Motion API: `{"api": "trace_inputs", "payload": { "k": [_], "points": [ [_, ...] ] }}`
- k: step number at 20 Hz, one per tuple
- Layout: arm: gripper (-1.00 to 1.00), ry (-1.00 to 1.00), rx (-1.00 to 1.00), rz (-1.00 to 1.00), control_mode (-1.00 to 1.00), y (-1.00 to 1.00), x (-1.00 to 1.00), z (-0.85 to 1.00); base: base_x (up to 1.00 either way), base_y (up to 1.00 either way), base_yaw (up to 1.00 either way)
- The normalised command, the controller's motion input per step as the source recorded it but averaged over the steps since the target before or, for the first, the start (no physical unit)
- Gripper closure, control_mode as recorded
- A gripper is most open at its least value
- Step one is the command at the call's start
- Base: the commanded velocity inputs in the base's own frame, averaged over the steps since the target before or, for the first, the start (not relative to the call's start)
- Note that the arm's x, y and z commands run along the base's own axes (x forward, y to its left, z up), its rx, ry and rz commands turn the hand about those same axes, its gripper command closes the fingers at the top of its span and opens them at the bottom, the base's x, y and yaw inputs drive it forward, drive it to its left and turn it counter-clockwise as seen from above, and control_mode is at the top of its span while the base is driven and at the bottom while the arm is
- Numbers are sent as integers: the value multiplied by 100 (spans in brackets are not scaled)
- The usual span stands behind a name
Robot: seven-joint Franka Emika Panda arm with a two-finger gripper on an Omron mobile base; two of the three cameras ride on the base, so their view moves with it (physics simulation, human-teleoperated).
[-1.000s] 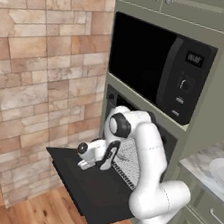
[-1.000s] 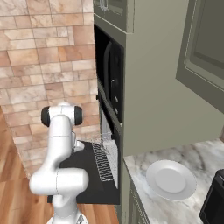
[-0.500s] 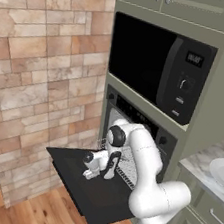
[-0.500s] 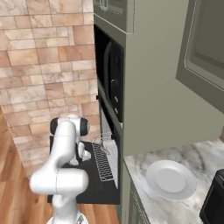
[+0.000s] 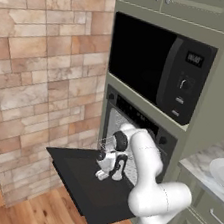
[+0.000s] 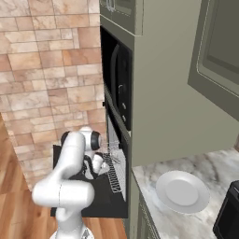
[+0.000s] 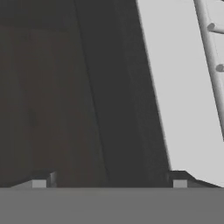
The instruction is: Place the fish on the bottom rack of the oven, and slide the tray back inside. Close the oven door.
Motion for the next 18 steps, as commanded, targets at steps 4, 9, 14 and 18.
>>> {"api": "trace_inputs", "payload": {
  "k": [4, 9, 14, 18],
  "points": [
    [-100, 18, -5, 6, -100, -100, 23, -23, 0, 0, 0],
    [-100, 15, -7, 3, -100, -100, 15, -2, 0, 0, 0],
    [-100, 6, -13, 1, -100, -65, -2, 15, 0, 0, 0],
    [-100, -6, -18, 5, -100, 41, -68, 39, 0, 0, 0]
  ]
}}
